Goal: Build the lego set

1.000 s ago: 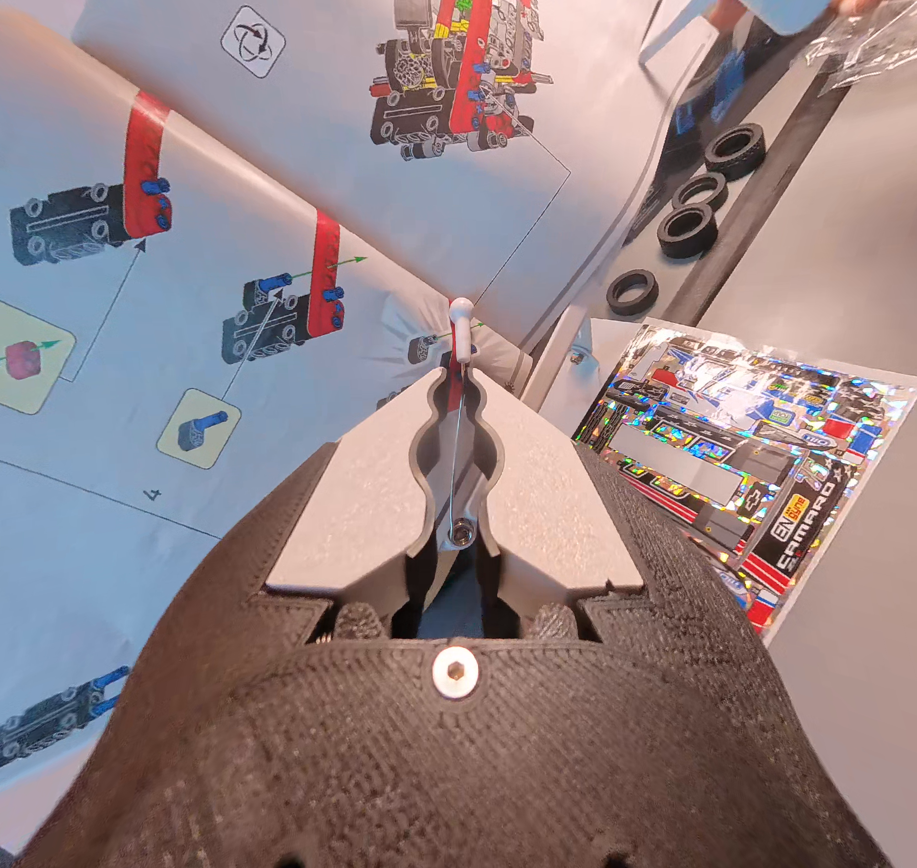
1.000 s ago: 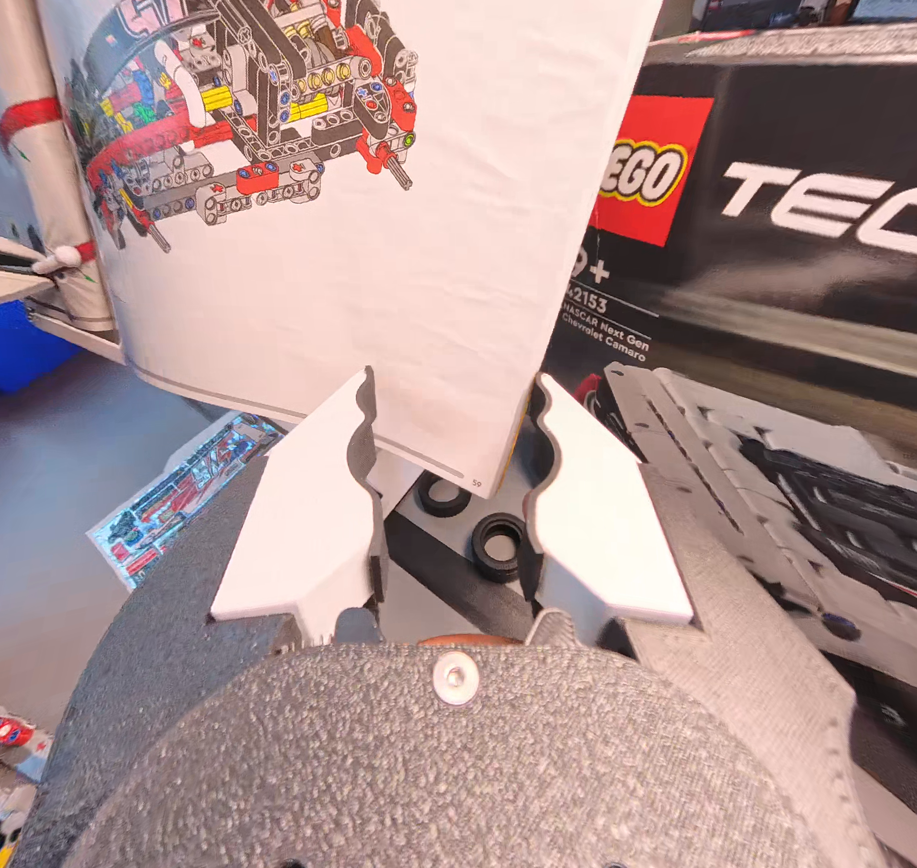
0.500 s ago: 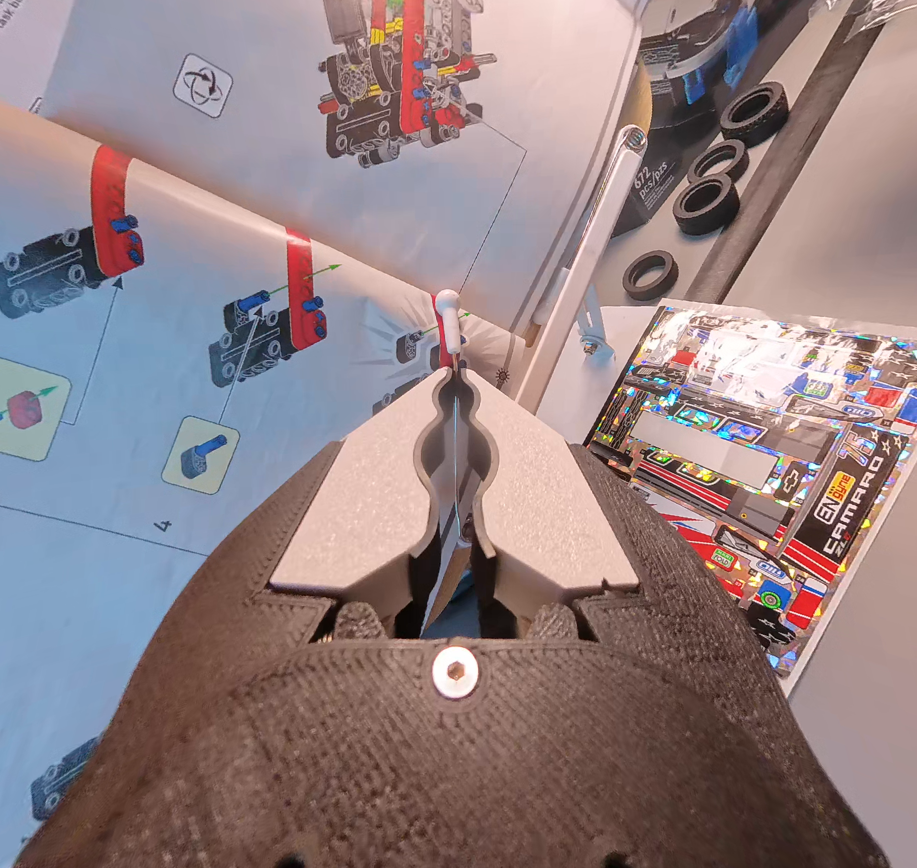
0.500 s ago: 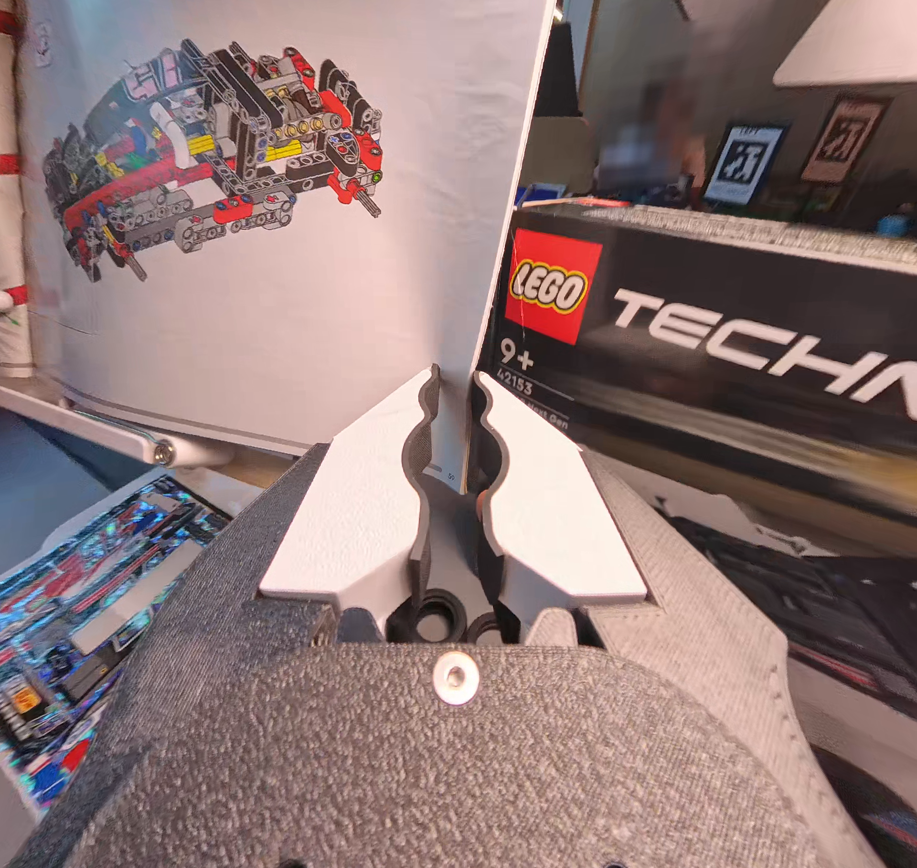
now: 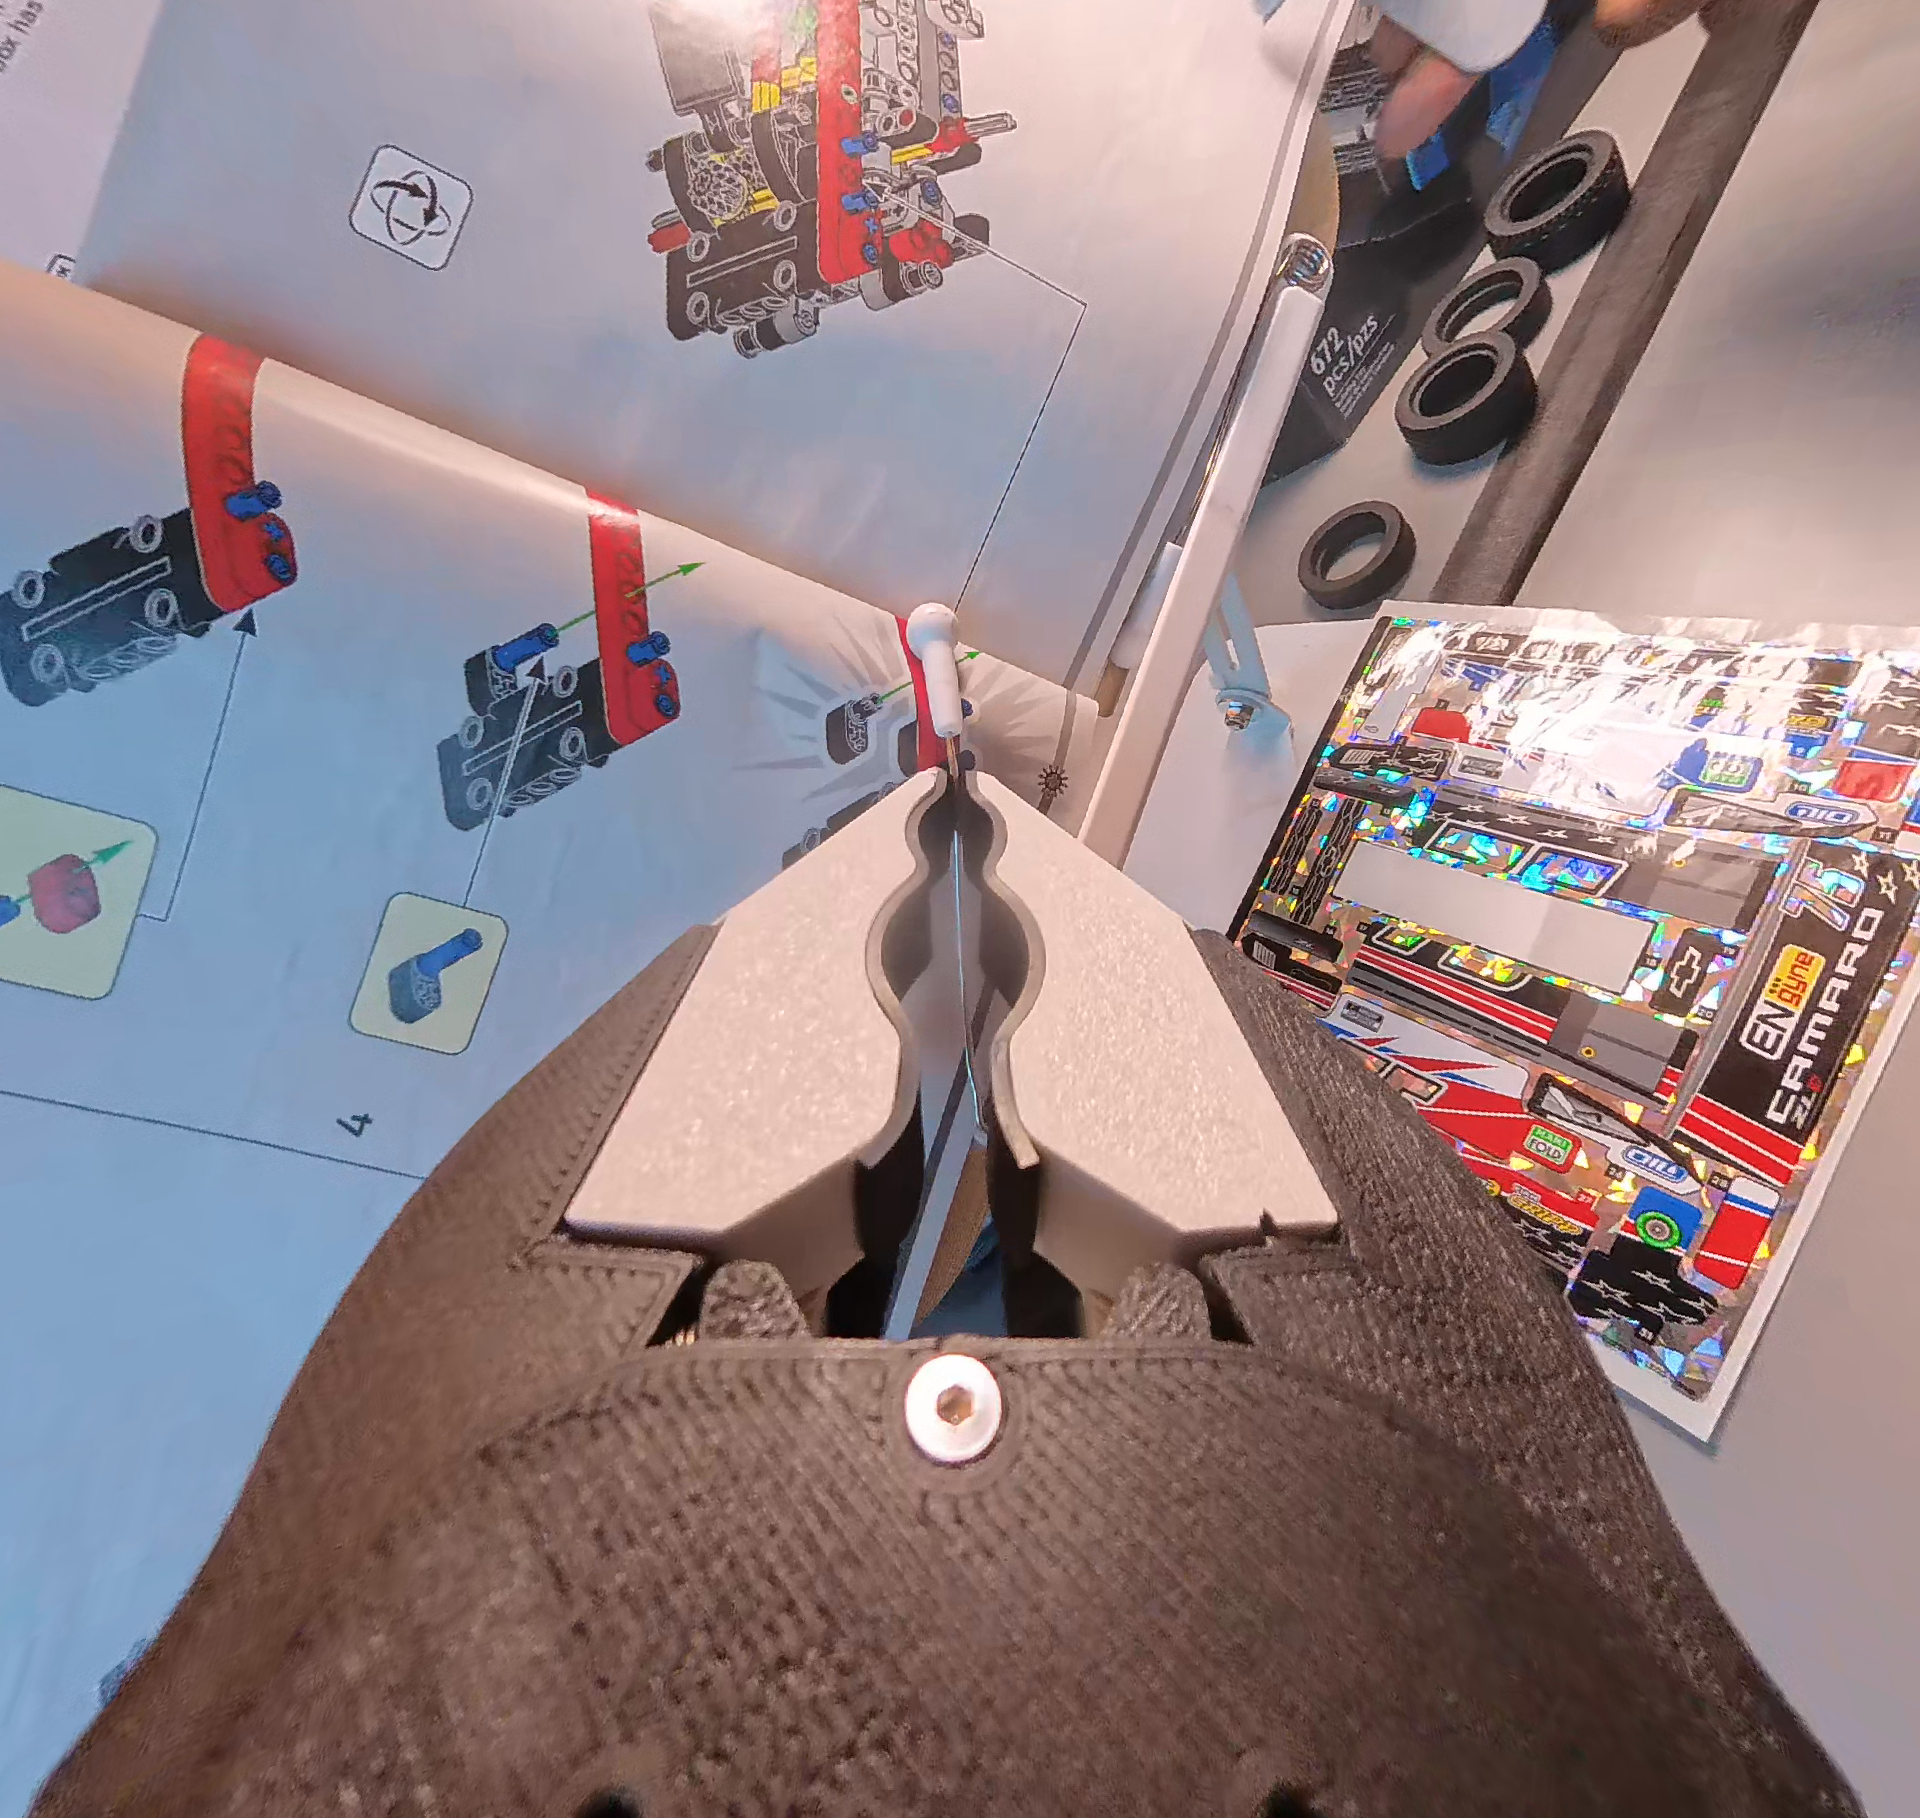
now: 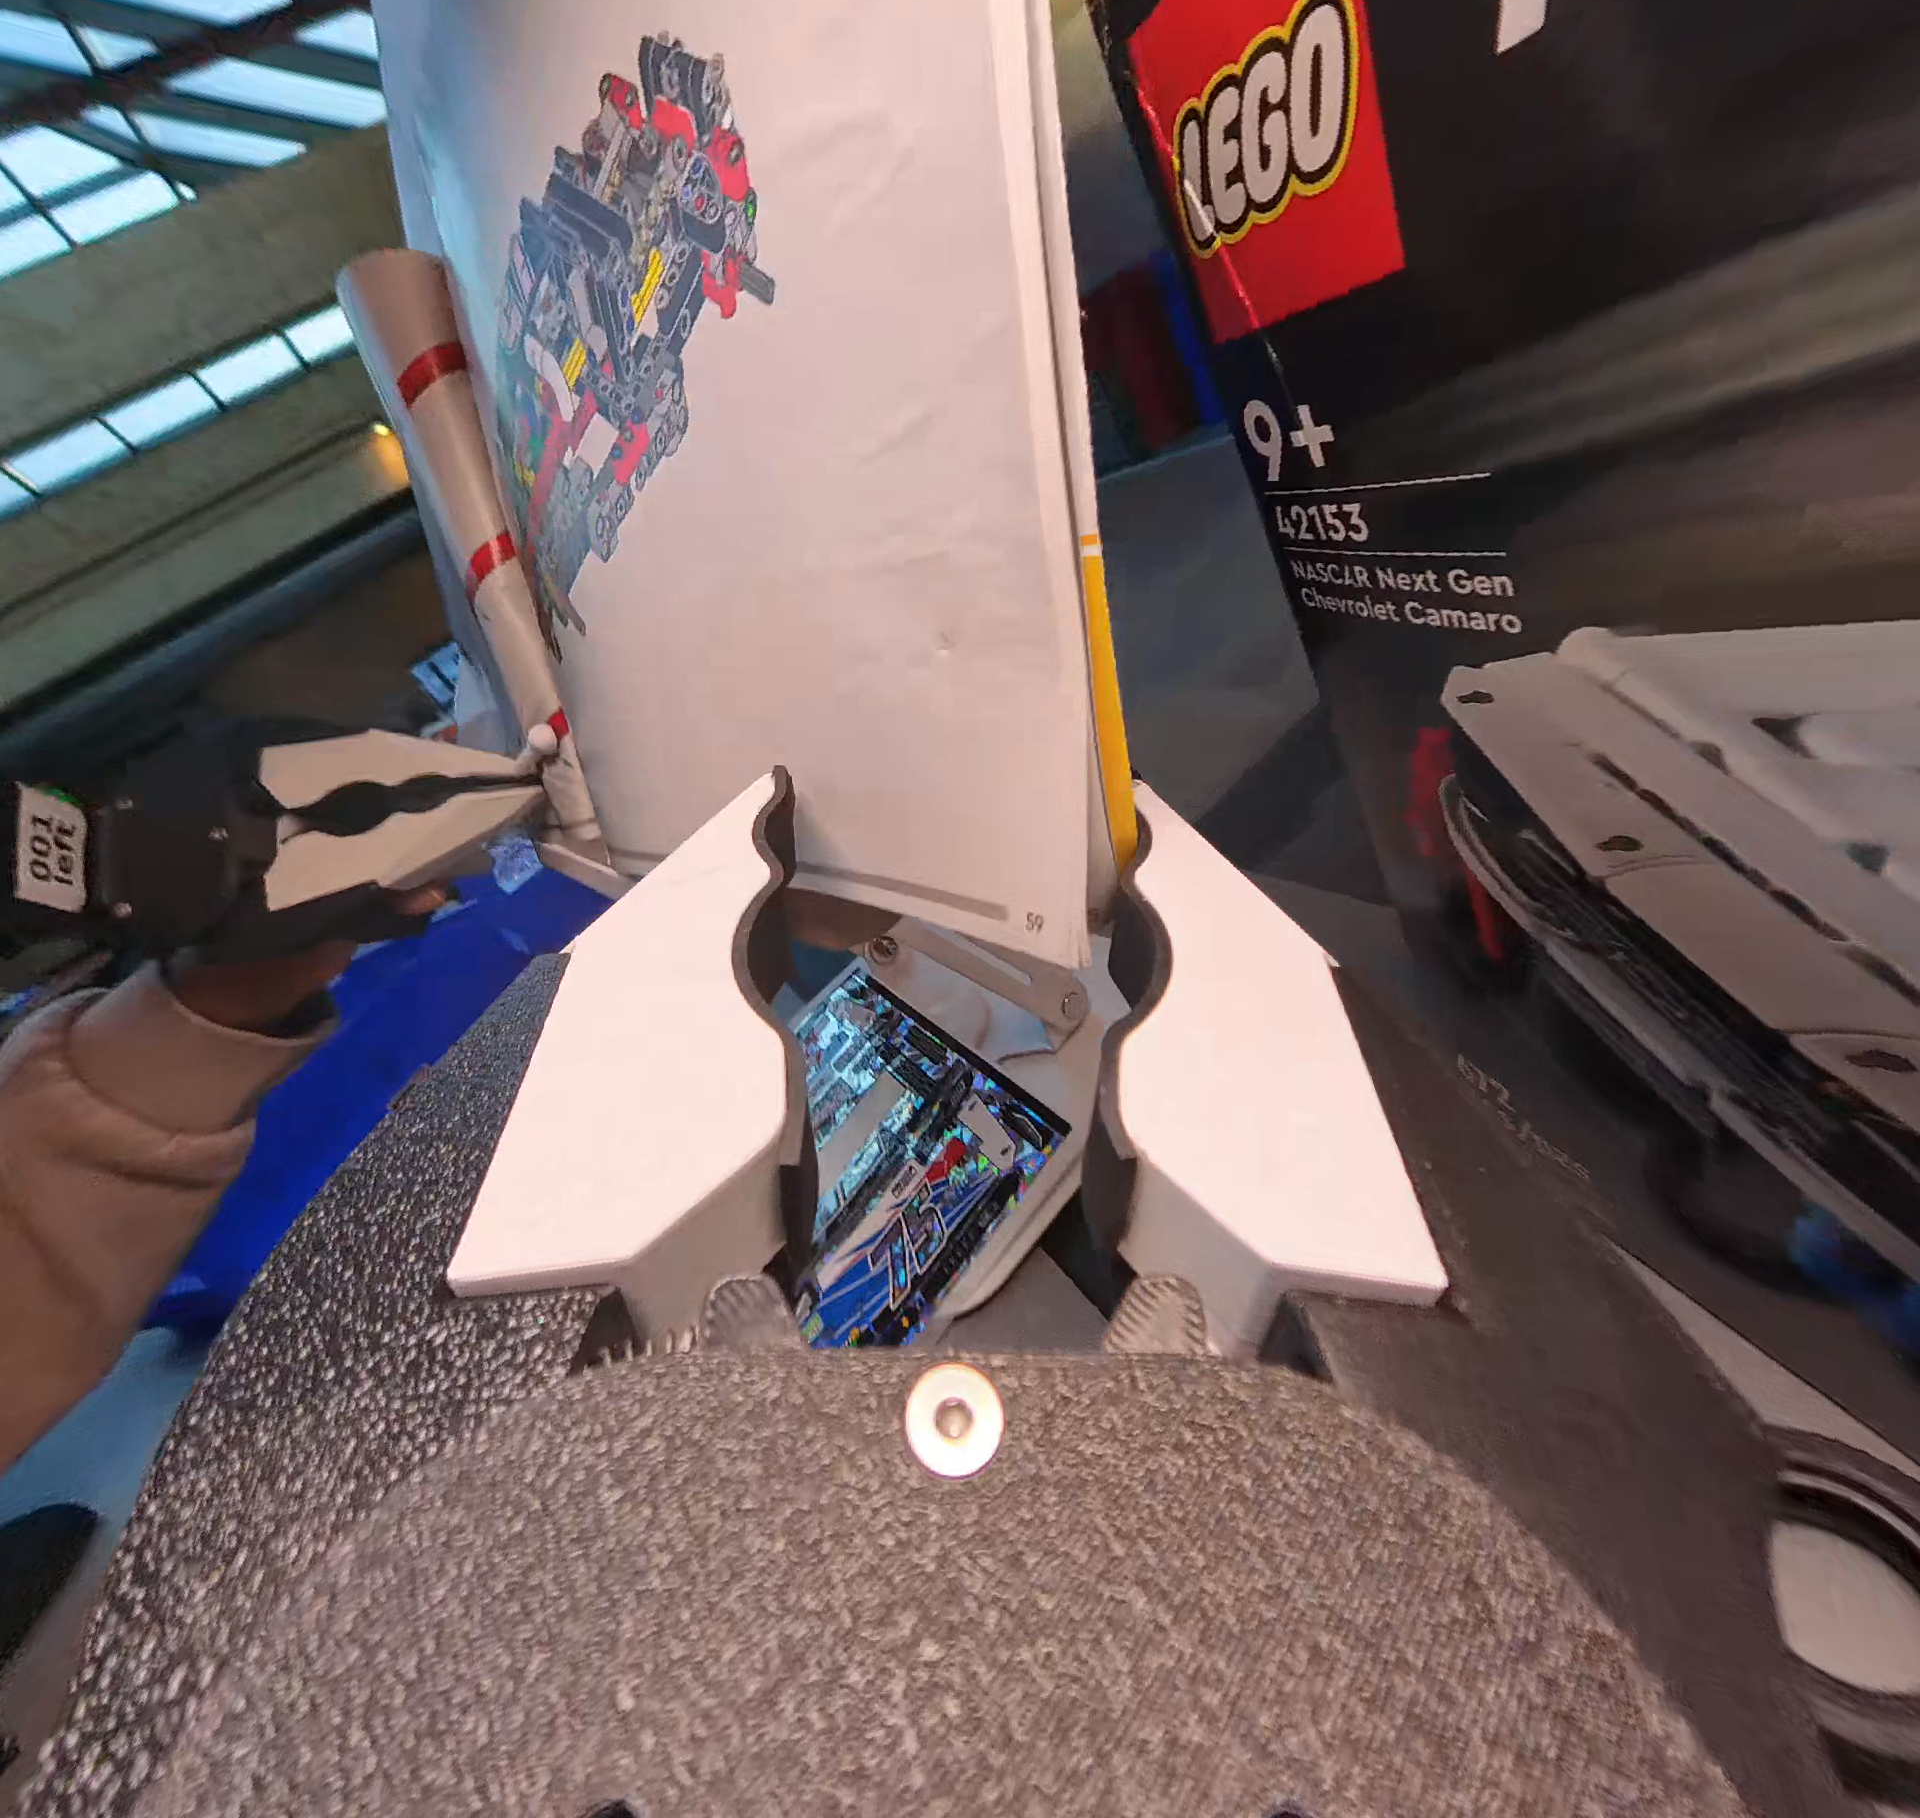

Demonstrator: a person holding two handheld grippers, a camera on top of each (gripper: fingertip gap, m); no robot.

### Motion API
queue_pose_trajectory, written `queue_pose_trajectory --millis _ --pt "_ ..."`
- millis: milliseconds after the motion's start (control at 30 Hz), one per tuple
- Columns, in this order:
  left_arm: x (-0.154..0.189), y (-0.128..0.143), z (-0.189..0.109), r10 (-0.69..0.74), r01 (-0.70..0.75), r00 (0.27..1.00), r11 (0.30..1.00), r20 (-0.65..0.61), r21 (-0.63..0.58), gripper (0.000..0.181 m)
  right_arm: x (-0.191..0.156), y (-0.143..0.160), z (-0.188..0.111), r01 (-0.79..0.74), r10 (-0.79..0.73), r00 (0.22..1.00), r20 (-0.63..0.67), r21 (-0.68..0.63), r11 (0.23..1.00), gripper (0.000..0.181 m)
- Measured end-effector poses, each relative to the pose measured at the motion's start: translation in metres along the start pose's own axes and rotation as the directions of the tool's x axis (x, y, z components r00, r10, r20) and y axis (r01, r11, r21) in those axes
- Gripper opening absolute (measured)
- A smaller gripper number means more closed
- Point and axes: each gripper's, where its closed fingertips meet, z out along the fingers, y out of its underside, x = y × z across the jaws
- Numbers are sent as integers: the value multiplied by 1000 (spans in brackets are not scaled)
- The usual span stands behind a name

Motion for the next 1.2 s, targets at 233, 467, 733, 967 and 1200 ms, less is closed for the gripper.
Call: queue_pose_trajectory --millis 233,467,733,967,1200 --pt "-2 4 -1 16 -16 1000 1000 -22 -3 0 -26 2 2 11 -15 996 84 47 999 20" --pt "-6 7 -2 -17 18 1000 1000 1 -14 0 -33 3 -5 47 -49 999 20 87 995 24" --pt "-4 -22 -56 -258 256 966 959 -3 126 32 -32 13 -56 84 -77 989 -129 51 995 54" --pt "-25 -42 -160 -618 581 786 730 -16 361 41 -124 -3 -138 570 -543 776 -321 -12 821 53" --pt "-65 37 -281 -741 670 649 664 173 332 36 -232 43 -185 595 -592 775 -220 -58 801 0"
